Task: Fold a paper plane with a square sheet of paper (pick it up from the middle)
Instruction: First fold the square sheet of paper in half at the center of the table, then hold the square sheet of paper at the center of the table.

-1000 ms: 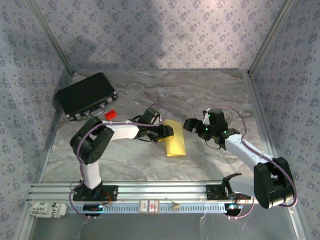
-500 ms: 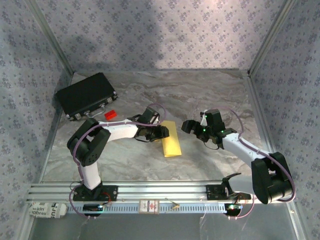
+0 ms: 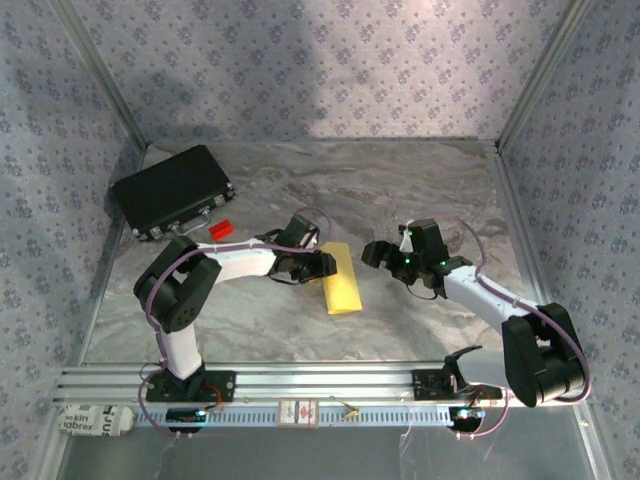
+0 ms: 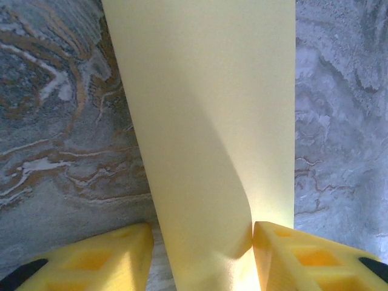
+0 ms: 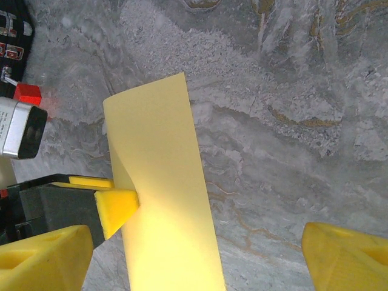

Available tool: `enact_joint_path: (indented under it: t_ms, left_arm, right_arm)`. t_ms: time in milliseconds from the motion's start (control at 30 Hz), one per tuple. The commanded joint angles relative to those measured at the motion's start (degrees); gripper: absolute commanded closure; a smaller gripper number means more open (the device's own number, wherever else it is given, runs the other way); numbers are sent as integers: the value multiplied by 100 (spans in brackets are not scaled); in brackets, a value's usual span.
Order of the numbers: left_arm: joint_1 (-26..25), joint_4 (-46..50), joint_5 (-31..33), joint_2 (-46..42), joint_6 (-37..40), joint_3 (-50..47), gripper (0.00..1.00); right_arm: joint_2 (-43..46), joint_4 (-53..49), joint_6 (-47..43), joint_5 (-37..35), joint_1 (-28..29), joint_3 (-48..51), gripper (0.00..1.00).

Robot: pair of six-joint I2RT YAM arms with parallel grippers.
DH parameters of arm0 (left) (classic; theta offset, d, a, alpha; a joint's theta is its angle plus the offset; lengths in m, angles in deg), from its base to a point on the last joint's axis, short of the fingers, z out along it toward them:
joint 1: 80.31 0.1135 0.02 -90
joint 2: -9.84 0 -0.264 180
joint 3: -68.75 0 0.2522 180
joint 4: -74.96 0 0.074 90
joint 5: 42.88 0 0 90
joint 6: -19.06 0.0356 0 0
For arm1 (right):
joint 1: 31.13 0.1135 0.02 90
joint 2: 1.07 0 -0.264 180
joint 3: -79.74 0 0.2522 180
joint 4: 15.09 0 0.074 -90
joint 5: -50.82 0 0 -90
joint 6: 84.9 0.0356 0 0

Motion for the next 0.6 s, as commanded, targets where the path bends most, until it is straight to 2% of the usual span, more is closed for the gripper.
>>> enact_joint_path:
  t_ms: [0, 200, 300, 467, 567]
  left_arm:
    - [24, 540, 332, -19, 65, 25, 56]
    - [17, 754, 544, -86, 96, 34, 57]
    - [16, 797, 606, -115, 115, 25, 54]
    - [23, 815, 402, 7, 304, 130, 53]
    - [23, 1147, 396, 183, 491, 345, 53]
  right_arm:
    - [-57, -19, -35, -37, 47, -102, 9]
    - [-36, -25, -36, -77, 46, -51, 8]
    - [-31, -34, -33, -112, 53, -25, 8]
    - [-13, -38, -24, -130, 53, 1, 8]
    - [-4, -73, -32, -147, 54, -4, 7]
